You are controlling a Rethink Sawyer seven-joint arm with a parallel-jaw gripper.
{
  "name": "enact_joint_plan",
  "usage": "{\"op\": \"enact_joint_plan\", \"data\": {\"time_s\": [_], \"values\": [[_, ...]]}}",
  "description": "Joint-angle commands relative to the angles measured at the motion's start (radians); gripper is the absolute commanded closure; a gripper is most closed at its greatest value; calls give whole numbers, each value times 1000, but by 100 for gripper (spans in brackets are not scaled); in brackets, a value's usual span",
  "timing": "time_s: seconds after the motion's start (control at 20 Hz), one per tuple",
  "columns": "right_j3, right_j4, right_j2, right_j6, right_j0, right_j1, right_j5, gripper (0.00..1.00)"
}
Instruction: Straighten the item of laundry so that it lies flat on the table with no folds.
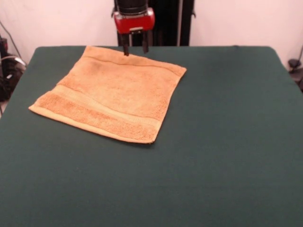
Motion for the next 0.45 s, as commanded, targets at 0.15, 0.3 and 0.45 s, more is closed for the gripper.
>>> {"op": "enact_joint_plan", "data": {"time_s": [0.15, 0.3, 0.45], "values": [[82, 103, 13, 215, 81, -142, -47, 0], [128, 141, 57, 199, 52, -224, 10, 0], [142, 166, 54, 198, 61, -249, 22, 0]]}}
